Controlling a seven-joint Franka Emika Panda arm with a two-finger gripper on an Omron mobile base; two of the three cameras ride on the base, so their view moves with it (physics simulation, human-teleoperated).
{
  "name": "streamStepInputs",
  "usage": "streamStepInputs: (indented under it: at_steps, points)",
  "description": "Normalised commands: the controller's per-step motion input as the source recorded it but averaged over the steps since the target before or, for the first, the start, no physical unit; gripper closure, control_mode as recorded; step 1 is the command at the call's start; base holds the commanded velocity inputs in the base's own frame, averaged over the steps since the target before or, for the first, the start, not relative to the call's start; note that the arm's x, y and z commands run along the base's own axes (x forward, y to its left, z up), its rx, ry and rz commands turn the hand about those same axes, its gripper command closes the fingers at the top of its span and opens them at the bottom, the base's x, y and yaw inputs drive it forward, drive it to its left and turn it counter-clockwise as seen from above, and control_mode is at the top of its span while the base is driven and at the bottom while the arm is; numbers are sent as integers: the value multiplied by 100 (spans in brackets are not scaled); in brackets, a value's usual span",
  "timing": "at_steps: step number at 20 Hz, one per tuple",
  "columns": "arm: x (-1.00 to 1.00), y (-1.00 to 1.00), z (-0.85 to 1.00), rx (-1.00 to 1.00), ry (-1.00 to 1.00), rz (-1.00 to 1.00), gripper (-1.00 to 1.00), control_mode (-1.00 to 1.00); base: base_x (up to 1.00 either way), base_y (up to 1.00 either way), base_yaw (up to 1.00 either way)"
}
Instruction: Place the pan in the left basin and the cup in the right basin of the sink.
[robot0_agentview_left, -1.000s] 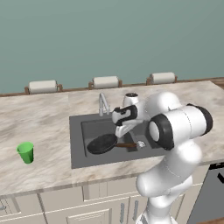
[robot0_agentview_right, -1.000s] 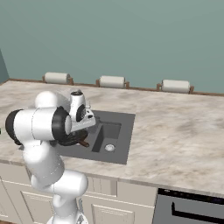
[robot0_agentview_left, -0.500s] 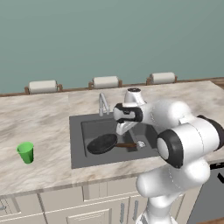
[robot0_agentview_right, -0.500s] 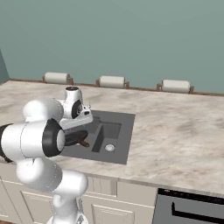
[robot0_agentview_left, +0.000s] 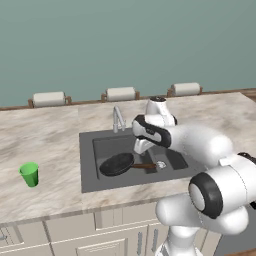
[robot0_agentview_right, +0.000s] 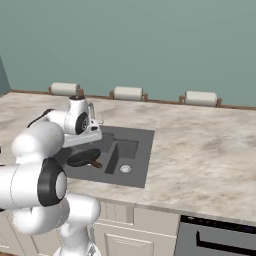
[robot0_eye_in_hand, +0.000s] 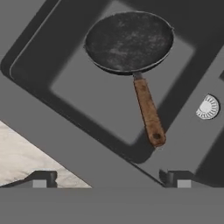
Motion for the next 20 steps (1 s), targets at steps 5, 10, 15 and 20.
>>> streamStepInputs:
  at_steps: [5, 10, 15, 20]
  points:
    - [-36, 0, 31, 6, 0, -11, -100, -100, 0, 0, 0]
    - [-31, 0, 31, 3, 0, -11, -100, -100, 0, 0, 0]
    - [-22, 0, 28, 0, 0, -11, -100, -100, 0, 0, 0]
    - [-18, 0, 27, 0, 0, -10, -100, -100, 0, 0, 0]
